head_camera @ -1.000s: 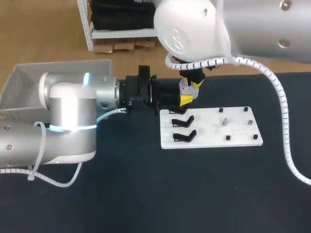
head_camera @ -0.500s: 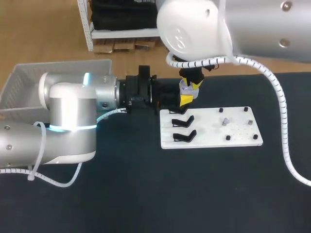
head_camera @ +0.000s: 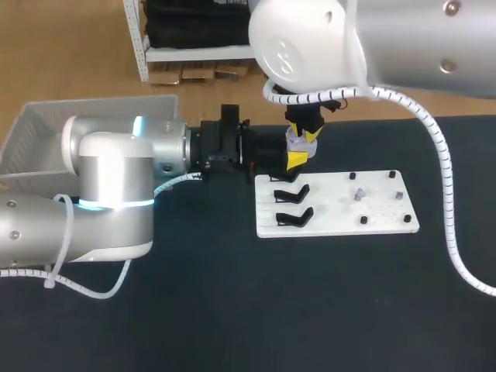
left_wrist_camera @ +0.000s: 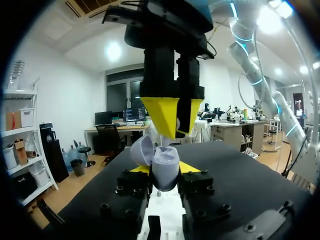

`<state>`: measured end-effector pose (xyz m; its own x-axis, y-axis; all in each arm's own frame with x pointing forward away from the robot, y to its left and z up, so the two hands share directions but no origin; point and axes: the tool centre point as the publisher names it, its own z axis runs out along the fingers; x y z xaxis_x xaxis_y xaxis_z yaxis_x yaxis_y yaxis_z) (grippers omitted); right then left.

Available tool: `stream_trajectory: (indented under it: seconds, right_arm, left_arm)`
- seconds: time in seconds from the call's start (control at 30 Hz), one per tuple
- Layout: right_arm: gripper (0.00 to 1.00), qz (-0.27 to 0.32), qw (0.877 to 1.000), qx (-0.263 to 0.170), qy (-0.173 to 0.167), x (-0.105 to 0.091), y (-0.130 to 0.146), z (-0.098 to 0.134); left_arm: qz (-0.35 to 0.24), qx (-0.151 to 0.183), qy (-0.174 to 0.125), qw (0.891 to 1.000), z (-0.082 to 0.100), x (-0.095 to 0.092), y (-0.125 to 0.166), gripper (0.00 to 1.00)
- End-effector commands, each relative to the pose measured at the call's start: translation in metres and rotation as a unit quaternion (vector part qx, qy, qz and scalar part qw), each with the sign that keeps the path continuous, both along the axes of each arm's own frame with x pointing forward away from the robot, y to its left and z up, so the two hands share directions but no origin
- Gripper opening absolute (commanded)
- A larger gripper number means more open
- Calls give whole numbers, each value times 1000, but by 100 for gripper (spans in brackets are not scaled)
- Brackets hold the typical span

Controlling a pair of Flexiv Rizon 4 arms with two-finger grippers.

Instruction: Pick up each earbud case from the left stands, insert the matching earbuds, close the lid, and place the case in the box.

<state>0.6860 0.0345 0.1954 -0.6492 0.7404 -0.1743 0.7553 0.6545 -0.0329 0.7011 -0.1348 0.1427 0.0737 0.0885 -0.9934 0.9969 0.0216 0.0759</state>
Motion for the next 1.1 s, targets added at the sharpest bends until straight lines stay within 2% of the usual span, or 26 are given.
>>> stream_trajectory:
  seconds: [0.03,0.83,0.87,0.9,1.0,1.1]
  right_arm:
    - [0,-3,1000,-1,3,-1,0,-1]
    - [0,-10,1000,-2,17,-1,0,-13]
    - [13,-10,1000,-2,18,-1,0,-13]
    - [19,-10,1000,-1,18,-1,0,-13]
    - [11,-10,1000,-1,20,-1,-1,-14]
    - [7,-11,1000,0,20,0,-1,-14]
  left_arm:
    - [3,-4,-3,1000,-2,-1,0,0]
    - [3,-4,-3,1000,-2,-1,0,0]
    - [3,-4,-3,1000,-2,-1,0,0]
    - [3,-4,-3,1000,-2,-1,0,0]
    - [3,-4,-3,1000,-2,-1,0,0]
    - [3,-4,-3,1000,-2,-1,0,0]
